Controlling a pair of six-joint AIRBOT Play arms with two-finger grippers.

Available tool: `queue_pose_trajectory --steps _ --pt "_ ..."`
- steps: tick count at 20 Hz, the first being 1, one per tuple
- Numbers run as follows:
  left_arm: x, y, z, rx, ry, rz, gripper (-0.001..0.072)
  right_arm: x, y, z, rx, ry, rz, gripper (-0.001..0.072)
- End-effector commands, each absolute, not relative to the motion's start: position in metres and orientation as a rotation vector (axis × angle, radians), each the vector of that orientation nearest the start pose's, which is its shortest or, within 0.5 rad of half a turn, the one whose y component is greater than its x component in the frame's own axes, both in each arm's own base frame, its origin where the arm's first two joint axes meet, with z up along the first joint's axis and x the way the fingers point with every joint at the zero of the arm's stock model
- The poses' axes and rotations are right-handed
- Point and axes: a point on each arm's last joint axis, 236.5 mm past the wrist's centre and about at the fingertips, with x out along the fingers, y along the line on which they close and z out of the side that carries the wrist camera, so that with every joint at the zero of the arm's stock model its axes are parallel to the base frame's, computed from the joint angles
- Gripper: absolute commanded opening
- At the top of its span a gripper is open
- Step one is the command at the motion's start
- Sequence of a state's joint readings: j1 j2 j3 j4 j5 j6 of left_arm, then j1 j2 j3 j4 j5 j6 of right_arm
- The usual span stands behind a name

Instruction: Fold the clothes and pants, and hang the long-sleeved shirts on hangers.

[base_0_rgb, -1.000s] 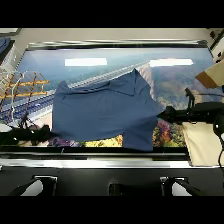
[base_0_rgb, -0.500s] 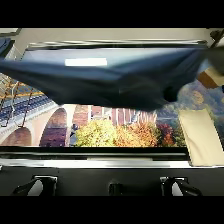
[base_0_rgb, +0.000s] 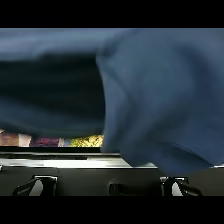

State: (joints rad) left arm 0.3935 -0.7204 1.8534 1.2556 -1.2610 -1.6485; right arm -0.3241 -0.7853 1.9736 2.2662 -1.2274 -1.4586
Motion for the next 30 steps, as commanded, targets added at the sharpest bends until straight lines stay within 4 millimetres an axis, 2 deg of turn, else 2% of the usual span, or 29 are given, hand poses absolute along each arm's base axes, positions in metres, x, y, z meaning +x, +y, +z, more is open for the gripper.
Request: queue_pose_trajectory --steps 1,3,5,7,9,10,12,13,15,17,18,20,23,25,27,30 --pt "0.286 0.027 0.407 -0.205 0.337 0.039 0.0013 0.302 0.053 0.448 0.486 0.363 0.286 0.0026" --pt "0.334 0.038 0.334 -0.235 0.516 0.0 0.0014 0.357 0.04 0.381 0.543 0.586 0.29 0.0026" --pt "0.381 0.044 0.248 -0.271 0.681 -0.026 0.0013 0.41 0.027 0.309 0.561 0.75 0.271 0.0026" --pt "0.422 0.044 0.175 -0.29 0.783 -0.042 0.0014 0.455 0.029 0.227 0.549 0.907 0.247 0.0026" --pt "0.464 0.04 0.11 -0.29 0.848 -0.05 0.0014 0.494 0.041 0.152 0.522 1.009 0.233 0.0026" --pt "0.483 0.038 0.085 -0.29 0.862 -0.049 0.0013 0.516 0.046 0.118 0.512 1.028 0.213 0.0026" --pt "0.517 0.034 0.041 -0.291 0.881 -0.043 0.0013 0.556 0.055 0.067 0.522 1.01 0.183 0.0026" --pt "0.531 0.032 0.023 -0.293 0.893 -0.043 0.0013 0.574 0.053 0.049 0.537 0.984 0.16 0.0025" --pt "0.55 0.028 0.003 -0.291 0.92 -0.057 0.0013 0.595 0.046 0.028 0.58 0.942 0.111 0.0025" --pt "0.556 0.025 0.002 -0.304 0.949 -0.069 0.0013 0.596 0.04 0.024 0.586 0.947 0.097 0.0025" --pt "0.553 0.023 0.004 -0.312 0.968 -0.076 0.0013 0.589 0.037 0.024 0.585 0.975 0.097 0.0025" --pt "0.531 0.013 -0.001 -0.352 1.074 -0.095 0.0013 0.567 0.031 0.021 0.565 1.062 0.089 0.0026" --pt "0.489 -0.003 -0.021 -0.396 1.27 -0.125 0.0013 0.525 0.015 0.01 0.475 1.229 0.027 0.0026" --pt "0.471 -0.006 -0.033 -0.429 1.348 -0.112 0.0013 0.498 0.013 0.001 0.445 1.349 0.01 0.0026" --pt "0.459 -0.009 -0.045 -0.446 1.392 -0.103 0.0013 0.484 0.014 -0.005 0.438 1.415 0.011 0.0026" --pt "0.442 -0.015 -0.066 -0.452 1.456 -0.102 0.0013 0.481 0.013 -0.017 0.44 1.448 0.0 0.0027"
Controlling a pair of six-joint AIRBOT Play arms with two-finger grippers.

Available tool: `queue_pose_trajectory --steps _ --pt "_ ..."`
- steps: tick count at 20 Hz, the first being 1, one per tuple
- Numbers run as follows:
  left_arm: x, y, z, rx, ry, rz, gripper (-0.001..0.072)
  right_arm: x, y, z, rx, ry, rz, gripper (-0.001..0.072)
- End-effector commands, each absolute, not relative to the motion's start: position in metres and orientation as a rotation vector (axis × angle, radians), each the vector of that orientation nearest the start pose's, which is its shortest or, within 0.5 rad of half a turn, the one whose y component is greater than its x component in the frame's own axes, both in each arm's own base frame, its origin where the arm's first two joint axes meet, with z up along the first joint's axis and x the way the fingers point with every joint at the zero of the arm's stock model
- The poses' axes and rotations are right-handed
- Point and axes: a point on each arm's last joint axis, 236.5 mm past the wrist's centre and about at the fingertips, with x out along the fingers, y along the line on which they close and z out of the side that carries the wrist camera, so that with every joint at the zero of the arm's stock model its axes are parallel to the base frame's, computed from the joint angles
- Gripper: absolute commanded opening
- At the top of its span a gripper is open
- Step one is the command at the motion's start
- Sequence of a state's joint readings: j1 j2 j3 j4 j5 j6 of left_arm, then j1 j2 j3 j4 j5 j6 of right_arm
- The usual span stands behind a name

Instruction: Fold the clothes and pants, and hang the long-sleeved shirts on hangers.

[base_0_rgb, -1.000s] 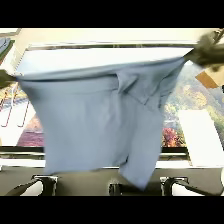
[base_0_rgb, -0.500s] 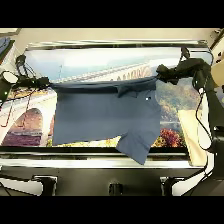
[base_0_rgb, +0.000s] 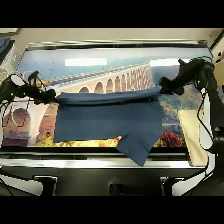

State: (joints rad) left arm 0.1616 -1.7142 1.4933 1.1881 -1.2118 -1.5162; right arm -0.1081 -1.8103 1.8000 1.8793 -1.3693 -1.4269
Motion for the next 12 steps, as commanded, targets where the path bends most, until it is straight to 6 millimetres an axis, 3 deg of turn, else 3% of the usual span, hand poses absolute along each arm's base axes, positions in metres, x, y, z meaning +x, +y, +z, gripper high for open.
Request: queue_pose_trajectory --steps 1,4,8,9,11,12 --pt "0.437 -0.017 -0.072 -0.451 1.476 -0.101 0.0013 0.478 0.012 -0.025 0.449 1.47 -0.015 0.0027" --pt "0.432 -0.026 -0.085 -0.441 1.505 -0.11 0.0013 0.464 0.014 -0.049 0.467 1.546 -0.034 0.0027" --pt "0.439 -0.033 -0.088 -0.424 1.481 -0.117 0.002 0.455 0.015 -0.072 0.476 1.604 -0.044 0.0036" --pt "0.439 -0.034 -0.088 -0.425 1.481 -0.114 0.0086 0.455 0.015 -0.075 0.478 1.609 -0.045 0.0103" --pt "0.44 -0.035 -0.087 -0.436 1.48 -0.104 0.0398 0.452 0.017 -0.078 0.478 1.626 -0.037 0.0395" --pt "0.441 -0.032 -0.081 -0.438 1.476 -0.105 0.0477 0.45 0.017 -0.074 0.457 1.631 -0.012 0.042"
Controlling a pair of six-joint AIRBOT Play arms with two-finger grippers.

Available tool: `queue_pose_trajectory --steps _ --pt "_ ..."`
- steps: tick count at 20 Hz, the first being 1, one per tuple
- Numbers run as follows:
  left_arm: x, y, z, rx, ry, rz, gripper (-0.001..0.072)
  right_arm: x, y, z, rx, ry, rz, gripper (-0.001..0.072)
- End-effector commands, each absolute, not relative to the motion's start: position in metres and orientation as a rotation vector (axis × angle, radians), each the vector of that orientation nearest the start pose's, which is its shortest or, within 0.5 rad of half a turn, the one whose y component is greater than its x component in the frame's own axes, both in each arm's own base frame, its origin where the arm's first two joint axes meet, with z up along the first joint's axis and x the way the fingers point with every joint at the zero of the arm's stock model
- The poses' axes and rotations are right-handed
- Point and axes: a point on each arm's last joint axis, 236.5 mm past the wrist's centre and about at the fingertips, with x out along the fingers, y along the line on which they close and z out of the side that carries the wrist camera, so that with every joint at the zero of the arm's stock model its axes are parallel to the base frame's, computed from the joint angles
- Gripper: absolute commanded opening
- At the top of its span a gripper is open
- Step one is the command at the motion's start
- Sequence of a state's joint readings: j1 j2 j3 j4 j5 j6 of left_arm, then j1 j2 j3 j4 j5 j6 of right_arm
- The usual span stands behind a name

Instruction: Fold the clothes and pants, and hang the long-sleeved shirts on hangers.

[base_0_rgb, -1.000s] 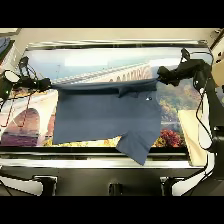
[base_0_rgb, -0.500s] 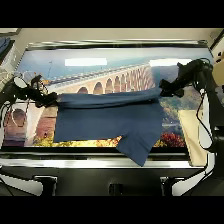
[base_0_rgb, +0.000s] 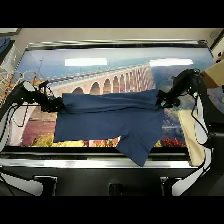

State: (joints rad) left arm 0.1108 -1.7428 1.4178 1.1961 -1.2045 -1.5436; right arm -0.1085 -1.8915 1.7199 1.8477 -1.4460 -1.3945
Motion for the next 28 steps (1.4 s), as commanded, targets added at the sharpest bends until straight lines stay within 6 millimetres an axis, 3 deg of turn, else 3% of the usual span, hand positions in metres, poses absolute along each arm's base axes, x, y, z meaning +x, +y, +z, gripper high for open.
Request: queue_pose_trajectory --steps 1,3,5,6,8,10,13,17,23,26,28 --pt "0.442 -0.028 -0.072 -0.433 1.463 -0.11 0.0477 0.447 0.016 -0.065 0.408 1.623 0.031 0.0421" --pt "0.443 -0.013 -0.045 -0.412 1.412 -0.117 0.0477 0.448 0.008 -0.034 0.285 1.551 0.111 0.0421" --pt "0.424 0.01 -0.023 -0.369 1.415 -0.098 0.0477 0.451 0.007 0.004 0.343 1.431 0.2 0.0419" --pt "0.409 0.023 -0.017 -0.356 1.429 -0.074 0.0477 0.441 0.001 0.013 0.387 1.409 0.219 0.0419" --pt "0.375 0.04 -0.013 -0.38 1.44 -0.036 0.0477 0.401 -0.005 0.017 0.571 1.41 0.26 0.042" --pt "0.338 0.049 -0.018 -0.442 1.437 0.015 0.0477 0.352 -0.004 0.003 0.715 1.454 0.245 0.0421" --pt "0.291 0.038 -0.03 -0.592 1.417 0.045 0.0476 0.286 0.021 -0.026 0.8 1.522 0.219 0.0422" --pt "0.255 0.016 -0.041 -0.71 1.42 0.042 0.0476 0.229 0.052 -0.057 0.871 1.598 0.203 0.0422" --pt "0.254 0.001 -0.036 -0.772 1.408 0.006 0.0477 0.185 0.079 -0.085 0.999 1.648 0.155 0.0422" --pt "0.254 0.0 -0.036 -0.777 1.407 0.004 0.0476 0.179 0.092 -0.093 1.083 1.638 0.149 0.0422" --pt "0.254 0.0 -0.036 -0.777 1.409 0.003 0.0476 0.186 0.093 -0.097 1.117 1.591 0.131 0.0421"
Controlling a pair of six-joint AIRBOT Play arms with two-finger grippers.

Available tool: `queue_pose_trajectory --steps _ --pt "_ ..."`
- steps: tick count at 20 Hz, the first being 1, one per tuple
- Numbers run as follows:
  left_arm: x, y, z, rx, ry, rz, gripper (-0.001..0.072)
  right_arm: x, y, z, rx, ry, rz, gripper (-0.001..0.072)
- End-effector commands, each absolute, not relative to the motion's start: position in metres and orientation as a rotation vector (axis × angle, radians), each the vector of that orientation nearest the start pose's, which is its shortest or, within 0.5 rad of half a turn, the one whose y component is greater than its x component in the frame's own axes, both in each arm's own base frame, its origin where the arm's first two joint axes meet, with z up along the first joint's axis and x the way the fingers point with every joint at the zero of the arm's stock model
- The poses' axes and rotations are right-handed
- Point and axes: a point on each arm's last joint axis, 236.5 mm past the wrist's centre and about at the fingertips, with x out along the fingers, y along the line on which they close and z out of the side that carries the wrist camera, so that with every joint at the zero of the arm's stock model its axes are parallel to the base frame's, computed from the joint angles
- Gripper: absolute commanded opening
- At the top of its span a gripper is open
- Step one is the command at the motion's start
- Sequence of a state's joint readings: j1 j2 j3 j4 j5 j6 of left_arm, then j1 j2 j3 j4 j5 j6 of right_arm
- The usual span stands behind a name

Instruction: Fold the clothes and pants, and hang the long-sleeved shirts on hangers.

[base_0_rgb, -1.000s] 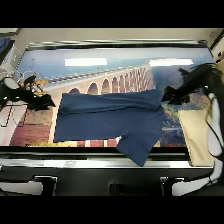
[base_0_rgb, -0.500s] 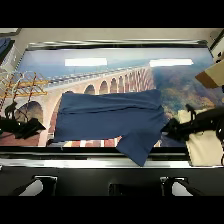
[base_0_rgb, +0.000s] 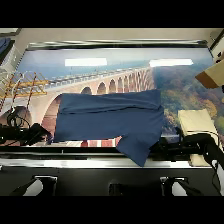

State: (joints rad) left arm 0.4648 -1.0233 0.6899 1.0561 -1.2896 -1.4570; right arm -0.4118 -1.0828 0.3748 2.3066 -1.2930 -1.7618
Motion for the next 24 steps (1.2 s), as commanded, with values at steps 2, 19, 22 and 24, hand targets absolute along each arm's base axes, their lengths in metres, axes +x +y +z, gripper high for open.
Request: queue_pose_trajectory --steps 2,19,22,24 --pt "0.253 0.0 -0.036 -0.777 1.412 0.001 0.0476 0.199 0.088 -0.102 1.13 1.53 0.091 0.042" --pt "0.22 -0.003 -0.088 -0.709 1.469 0.01 0.0477 0.205 0.123 -0.093 0.963 1.485 0.127 0.0027" --pt "0.228 0.004 -0.094 -0.707 1.437 0.039 0.0477 0.202 0.127 -0.085 0.96 1.483 0.155 0.0027" --pt "0.235 0.007 -0.097 -0.716 1.412 0.054 0.0477 0.198 0.129 -0.08 0.964 1.491 0.167 0.0027"
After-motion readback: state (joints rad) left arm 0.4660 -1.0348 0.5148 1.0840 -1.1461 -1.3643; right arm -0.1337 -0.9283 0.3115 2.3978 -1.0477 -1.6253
